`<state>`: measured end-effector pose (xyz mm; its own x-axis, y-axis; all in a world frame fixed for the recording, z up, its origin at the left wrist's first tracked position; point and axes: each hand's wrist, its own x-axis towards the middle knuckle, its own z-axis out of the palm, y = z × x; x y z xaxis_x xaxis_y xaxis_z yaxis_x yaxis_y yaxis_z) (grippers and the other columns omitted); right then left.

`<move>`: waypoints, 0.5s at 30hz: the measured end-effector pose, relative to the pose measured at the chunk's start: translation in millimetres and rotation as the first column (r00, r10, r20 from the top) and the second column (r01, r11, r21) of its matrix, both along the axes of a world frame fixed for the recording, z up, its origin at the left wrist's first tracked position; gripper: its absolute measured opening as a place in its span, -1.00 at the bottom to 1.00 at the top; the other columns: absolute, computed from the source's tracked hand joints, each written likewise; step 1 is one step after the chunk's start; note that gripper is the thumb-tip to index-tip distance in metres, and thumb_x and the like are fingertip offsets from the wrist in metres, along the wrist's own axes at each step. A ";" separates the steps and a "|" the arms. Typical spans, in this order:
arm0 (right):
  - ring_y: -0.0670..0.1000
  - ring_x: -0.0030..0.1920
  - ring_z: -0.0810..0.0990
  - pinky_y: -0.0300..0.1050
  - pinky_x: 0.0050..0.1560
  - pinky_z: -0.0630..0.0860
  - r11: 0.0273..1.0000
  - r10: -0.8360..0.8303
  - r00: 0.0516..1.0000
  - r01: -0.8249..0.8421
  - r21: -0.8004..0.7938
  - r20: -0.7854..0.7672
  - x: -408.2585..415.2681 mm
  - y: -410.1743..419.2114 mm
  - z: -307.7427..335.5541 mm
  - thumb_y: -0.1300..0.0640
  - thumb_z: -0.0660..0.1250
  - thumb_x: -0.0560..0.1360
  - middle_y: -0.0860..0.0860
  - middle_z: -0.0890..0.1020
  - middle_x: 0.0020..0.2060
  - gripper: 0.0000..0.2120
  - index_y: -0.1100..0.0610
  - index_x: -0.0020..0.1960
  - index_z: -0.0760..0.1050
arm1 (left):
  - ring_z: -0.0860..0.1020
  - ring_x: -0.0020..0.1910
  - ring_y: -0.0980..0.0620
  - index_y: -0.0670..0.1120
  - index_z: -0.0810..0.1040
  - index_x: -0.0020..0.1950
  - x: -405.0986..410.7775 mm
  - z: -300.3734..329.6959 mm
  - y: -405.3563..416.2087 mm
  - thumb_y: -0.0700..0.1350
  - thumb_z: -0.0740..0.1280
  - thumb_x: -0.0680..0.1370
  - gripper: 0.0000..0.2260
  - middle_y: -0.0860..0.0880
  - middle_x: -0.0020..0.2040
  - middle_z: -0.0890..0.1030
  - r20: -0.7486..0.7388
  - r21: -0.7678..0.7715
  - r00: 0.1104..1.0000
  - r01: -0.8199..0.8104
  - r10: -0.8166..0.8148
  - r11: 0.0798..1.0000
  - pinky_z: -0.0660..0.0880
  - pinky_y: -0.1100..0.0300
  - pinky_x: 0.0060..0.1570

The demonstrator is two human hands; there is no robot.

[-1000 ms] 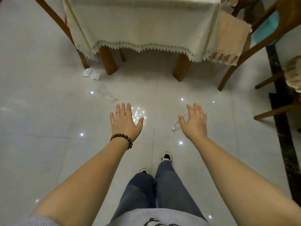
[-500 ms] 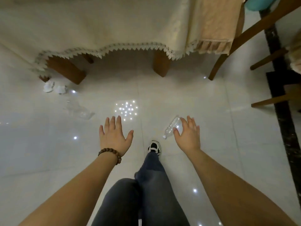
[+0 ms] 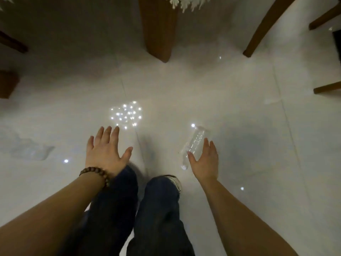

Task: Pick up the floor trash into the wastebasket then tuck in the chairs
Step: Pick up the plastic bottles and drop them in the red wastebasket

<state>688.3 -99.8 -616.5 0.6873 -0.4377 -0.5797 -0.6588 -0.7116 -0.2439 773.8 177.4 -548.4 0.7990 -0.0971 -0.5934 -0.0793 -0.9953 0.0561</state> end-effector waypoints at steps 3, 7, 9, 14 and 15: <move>0.12 0.51 0.00 0.00 0.48 0.02 0.998 -0.042 0.998 0.040 -0.040 -0.045 3.1 -5.4 -70.6 -0.35 0.20 0.43 0.15 0.00 0.52 -0.09 0.09 0.53 -0.13 | 0.03 0.52 -0.13 -0.07 0.04 0.54 29.6 -69.1 9.0 0.33 -0.09 0.51 -0.28 -0.13 0.54 0.13 0.065 0.006 0.993 0.096 -0.096 0.995 0.02 -0.14 0.46; 0.17 0.49 0.06 -0.03 0.44 0.10 0.984 -0.163 0.983 0.156 -0.080 -0.085 9.7 -12.6 -140.6 -0.46 0.22 0.32 0.19 -0.07 0.52 0.09 0.08 0.51 -0.29 | 0.09 0.50 -0.16 -0.11 0.09 0.53 69.8 -131.9 20.4 0.33 0.01 0.50 -0.26 -0.17 0.52 0.18 0.110 -0.036 0.990 0.093 -0.089 0.995 0.08 -0.16 0.44; 0.22 0.45 0.16 0.05 0.39 0.21 0.971 -0.235 0.968 0.229 -0.073 -0.093 13.0 -12.7 -162.5 -0.42 0.29 0.30 0.21 0.02 0.51 0.11 0.06 0.51 -0.29 | 0.09 0.50 -0.17 -0.11 0.09 0.53 79.5 -150.3 21.5 0.32 0.02 0.51 -0.27 -0.18 0.51 0.18 0.126 -0.025 0.987 0.102 -0.098 0.994 0.10 -0.16 0.44; 0.23 0.30 0.37 0.07 0.20 0.42 0.960 -0.272 0.959 0.265 -0.087 -0.084 16.3 -9.7 -179.9 -0.17 0.37 0.42 0.22 0.27 0.37 0.02 -0.01 0.49 -0.36 | 0.11 0.50 -0.16 -0.10 0.11 0.53 74.6 -165.9 12.5 0.33 -0.02 0.44 -0.23 -0.17 0.51 0.21 0.140 -0.026 0.985 0.104 -0.099 0.994 0.09 -0.14 0.43; 0.22 0.30 0.37 0.07 0.19 0.43 0.965 -0.254 0.964 0.247 -0.089 -0.075 17.8 -8.9 -178.2 -0.13 0.36 0.44 0.21 0.27 0.37 -0.01 -0.03 0.49 -0.36 | 0.11 0.50 -0.16 -0.10 0.11 0.53 73.7 -165.1 11.8 0.34 -0.03 0.43 -0.23 -0.17 0.50 0.21 0.149 -0.032 0.985 0.090 -0.085 0.995 0.09 -0.14 0.43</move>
<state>706.1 -108.8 -794.7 0.4995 -0.6357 -0.5886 -0.8343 -0.5359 -0.1293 847.5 189.1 -713.5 0.8649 -0.1910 -0.4643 -0.1762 -0.9815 0.0756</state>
